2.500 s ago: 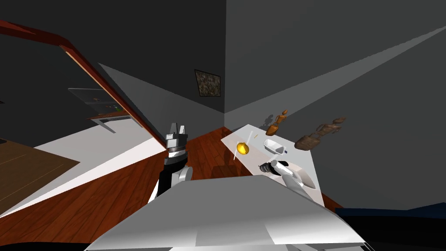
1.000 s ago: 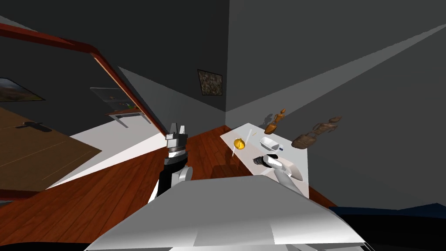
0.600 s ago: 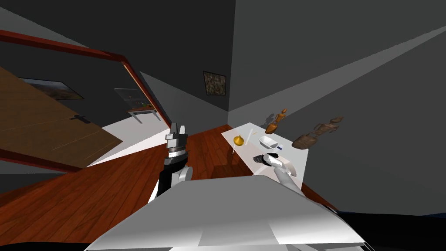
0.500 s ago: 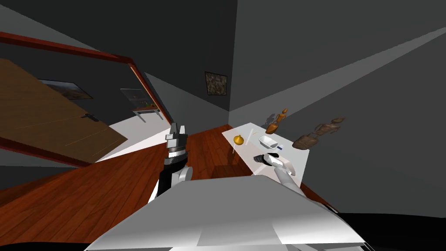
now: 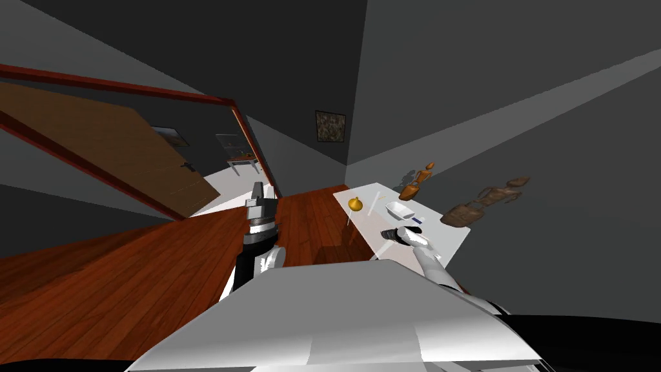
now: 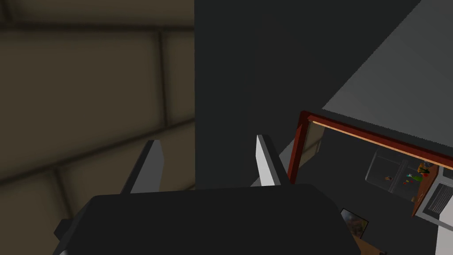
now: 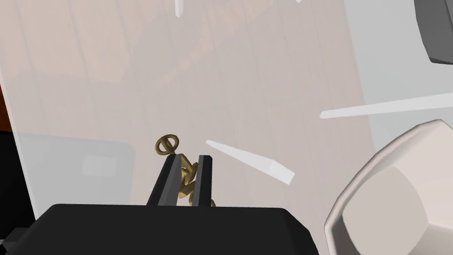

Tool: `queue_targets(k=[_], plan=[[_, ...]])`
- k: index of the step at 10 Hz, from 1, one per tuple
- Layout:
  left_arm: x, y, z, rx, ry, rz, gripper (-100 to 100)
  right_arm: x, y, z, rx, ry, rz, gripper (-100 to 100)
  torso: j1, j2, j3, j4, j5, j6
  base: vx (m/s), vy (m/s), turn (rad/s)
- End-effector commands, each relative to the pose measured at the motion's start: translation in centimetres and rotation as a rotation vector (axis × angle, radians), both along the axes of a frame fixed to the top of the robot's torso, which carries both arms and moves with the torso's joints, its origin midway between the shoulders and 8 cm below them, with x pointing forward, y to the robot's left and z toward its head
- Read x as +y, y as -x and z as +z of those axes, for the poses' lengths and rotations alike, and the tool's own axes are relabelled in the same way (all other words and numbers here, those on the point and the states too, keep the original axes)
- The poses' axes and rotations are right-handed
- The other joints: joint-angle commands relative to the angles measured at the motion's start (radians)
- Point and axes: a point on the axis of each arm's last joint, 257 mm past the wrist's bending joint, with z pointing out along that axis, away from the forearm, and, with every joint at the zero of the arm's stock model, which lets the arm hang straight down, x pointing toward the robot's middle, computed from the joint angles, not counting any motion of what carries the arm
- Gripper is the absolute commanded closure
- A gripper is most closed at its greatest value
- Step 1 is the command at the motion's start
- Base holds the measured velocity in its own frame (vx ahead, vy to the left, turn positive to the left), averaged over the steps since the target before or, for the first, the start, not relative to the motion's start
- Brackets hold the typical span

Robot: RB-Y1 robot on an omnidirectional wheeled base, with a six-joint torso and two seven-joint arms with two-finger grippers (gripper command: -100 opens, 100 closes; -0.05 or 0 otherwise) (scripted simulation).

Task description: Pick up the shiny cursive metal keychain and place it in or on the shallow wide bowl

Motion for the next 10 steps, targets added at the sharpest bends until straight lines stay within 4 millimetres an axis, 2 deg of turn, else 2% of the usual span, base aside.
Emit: queue_targets(k=[1, 7, 8, 10], plan=[[0.0, 0.0, 0.0, 0.0, 0.0, 0.0, 0, -1.8, 0.4, 0.3, 0.002, -0.003, -0.038, 100, 0.0, 0.0, 0.0, 0.0, 0.0, 0.0, -0.152, -0.08, 0.255], [0.0, 0.0, 0.0, 0.0, 0.0, 0.0, 0, -8.7, 3.5, 1.7, 0.026, -0.016, -0.183, 100, 0.0, -0.002, -0.001, -0.001, 0.0, 0.0, -0.144, -0.074, 0.217], [0.0, 0.0, 0.0, 0.0, 0.0, 0.0, 0, -8.7, 3.5, 1.7, 0.026, -0.016, -0.183, 100, 0.0, -0.003, -0.002, -0.001, 0.0, 0.0, -0.082, -0.035, 0.075], [0.0, 0.0, 0.0, 0.0, 0.0, 0.0, 0, -10.8, 4.7, 2.3, 0.034, -0.019, -0.225, 100, 0.002, -0.007, -0.004, -0.001, 0.0, -0.001, -0.066, -0.029, 0.153]])
